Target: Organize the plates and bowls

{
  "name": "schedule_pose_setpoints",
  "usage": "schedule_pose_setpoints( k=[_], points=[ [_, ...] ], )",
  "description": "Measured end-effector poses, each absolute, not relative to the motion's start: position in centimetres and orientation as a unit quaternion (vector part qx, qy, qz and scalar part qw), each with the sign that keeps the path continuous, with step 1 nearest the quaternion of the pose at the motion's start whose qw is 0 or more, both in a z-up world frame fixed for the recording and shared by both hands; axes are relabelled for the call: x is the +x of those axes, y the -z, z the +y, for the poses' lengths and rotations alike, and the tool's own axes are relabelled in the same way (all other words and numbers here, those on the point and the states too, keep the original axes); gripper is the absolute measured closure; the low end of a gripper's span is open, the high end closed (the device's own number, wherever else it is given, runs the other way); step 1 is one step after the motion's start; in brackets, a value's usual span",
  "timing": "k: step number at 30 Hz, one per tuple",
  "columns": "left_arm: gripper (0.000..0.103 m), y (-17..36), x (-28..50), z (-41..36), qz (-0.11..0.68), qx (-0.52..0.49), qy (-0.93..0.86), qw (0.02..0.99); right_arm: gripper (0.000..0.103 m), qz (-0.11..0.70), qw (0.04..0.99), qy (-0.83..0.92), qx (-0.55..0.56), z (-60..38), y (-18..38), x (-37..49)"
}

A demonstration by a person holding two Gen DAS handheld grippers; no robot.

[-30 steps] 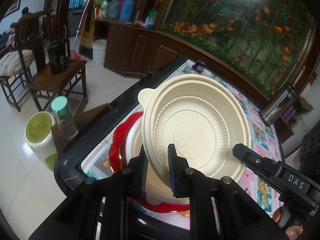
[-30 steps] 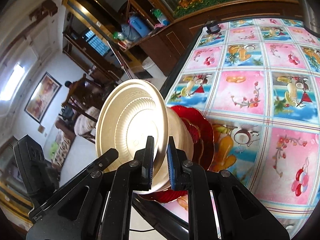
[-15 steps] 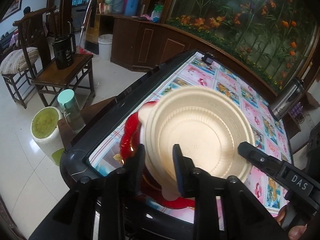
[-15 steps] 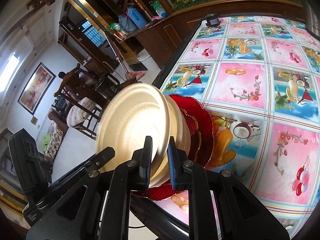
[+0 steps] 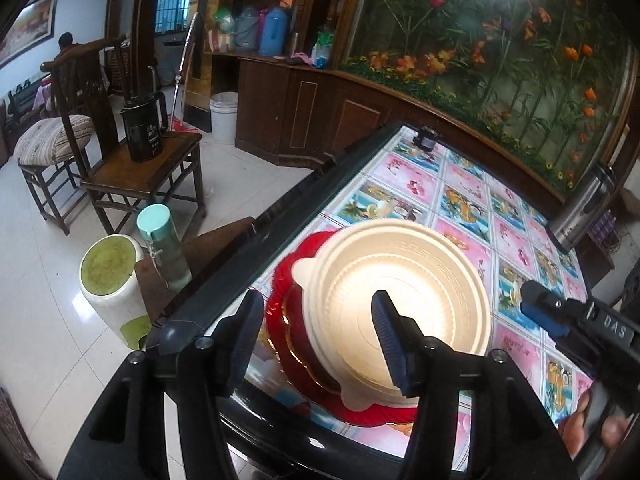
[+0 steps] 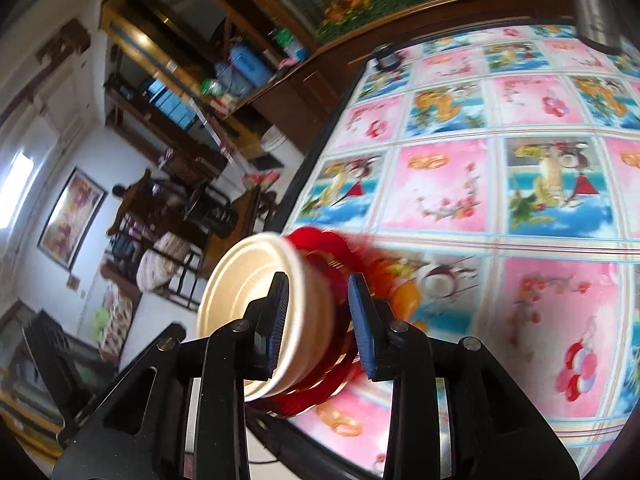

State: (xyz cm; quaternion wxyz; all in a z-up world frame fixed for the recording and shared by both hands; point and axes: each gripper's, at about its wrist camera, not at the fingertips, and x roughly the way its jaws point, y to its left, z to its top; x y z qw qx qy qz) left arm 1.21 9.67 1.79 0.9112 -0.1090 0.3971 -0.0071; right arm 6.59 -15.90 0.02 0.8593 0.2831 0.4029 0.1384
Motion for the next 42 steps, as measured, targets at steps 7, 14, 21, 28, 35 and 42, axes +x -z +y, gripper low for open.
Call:
schedule_pose_setpoints(
  k=[7, 14, 21, 28, 35, 42],
  points=[
    [0.028, -3.1, 0.0, 8.0, 0.353, -0.06, -0.015, 0.933, 0.072, 0.395, 0.86, -0.145, 0.29, -16.9, 0.6, 6.1],
    [0.02, -4.8, -1.6, 6.4, 0.289, 0.011, -0.06, 0.956, 0.072, 0.387, 0.867, -0.18, 0.256, -15.0, 0.4, 5.3],
    [0.019, -5.5, -2.3, 6.0, 0.273, 0.013, -0.064, 0.96, 0.072, 0.382, 0.869, -0.194, 0.247, -14.2, 0.3, 4.7],
    [0.019, -5.5, -3.1, 5.8, 0.269, 0.008, -0.065, 0.961, 0.072, 0.376, 0.872, -0.205, 0.236, -13.7, 0.0, 4.0],
    [0.019, -5.8, -4.0, 5.2, 0.264, 0.009, -0.064, 0.962, 0.072, 0.374, 0.872, -0.208, 0.236, -13.6, -0.1, 3.6],
    [0.018, -6.0, -4.4, 5.0, 0.264, 0.013, -0.067, 0.962, 0.072, 0.371, 0.873, -0.211, 0.236, -13.7, -0.4, 3.1]
  ],
)
